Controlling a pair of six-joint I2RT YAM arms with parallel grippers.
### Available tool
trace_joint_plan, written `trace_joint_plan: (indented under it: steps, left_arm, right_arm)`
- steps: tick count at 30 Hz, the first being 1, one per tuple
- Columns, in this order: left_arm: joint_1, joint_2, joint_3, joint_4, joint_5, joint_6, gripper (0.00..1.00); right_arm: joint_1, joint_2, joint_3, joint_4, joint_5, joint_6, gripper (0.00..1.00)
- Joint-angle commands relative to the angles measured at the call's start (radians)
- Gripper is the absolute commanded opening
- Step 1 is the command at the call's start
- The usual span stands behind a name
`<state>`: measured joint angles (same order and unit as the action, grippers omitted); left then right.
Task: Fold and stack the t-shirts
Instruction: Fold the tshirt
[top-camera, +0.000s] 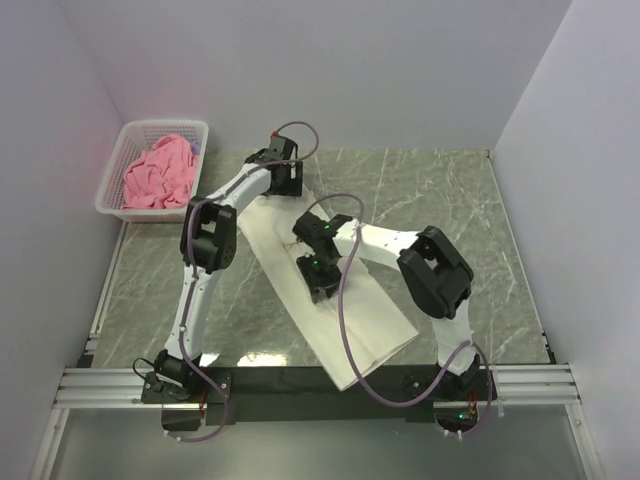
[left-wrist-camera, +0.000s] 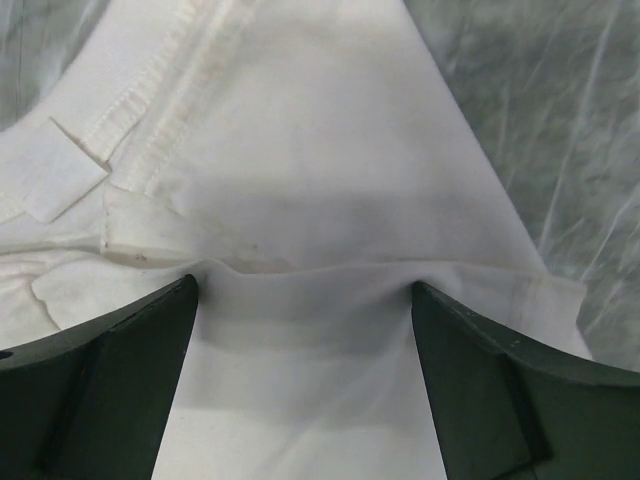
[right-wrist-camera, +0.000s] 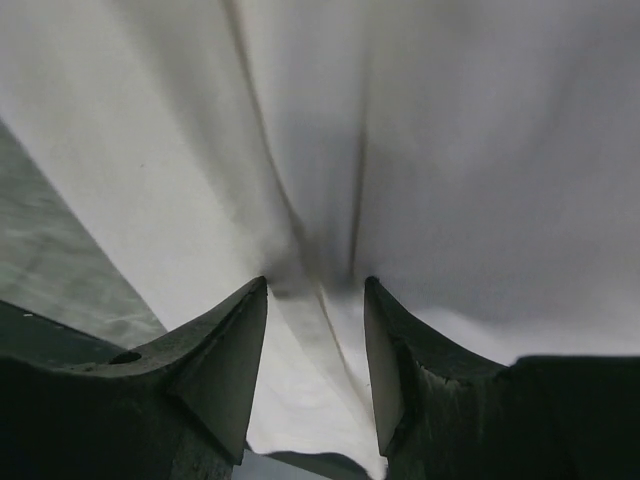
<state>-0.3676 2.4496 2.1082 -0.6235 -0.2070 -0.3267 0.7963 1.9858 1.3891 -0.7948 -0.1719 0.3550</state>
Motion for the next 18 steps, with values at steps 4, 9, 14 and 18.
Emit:
trace_joint_plan:
  steps: [4, 9, 14, 18]
  left_arm:
    - [0.028, 0.089, 0.118, 0.093, 0.050, 0.101, 0.93]
    - [0.052, 0.095, 0.119, 0.209, 0.156, 0.069, 0.95]
    - [0.062, 0.019, 0.099, 0.272, 0.158, 0.028, 0.98]
    - [0.068, -0.122, 0.024, 0.330, 0.100, -0.020, 0.98]
  right_arm:
    - [0.092, 0.148, 0.154, 0.003, -0.150, 0.073, 0.51]
    - [0.103, 0.170, 0.209, 0.058, -0.149, 0.108, 0.51]
    - [0.103, 0.082, 0.251, 0.028, -0.061, 0.085, 0.52]
    - [0.100, -0.019, 0.226, -0.029, 0.023, 0.076, 0.55]
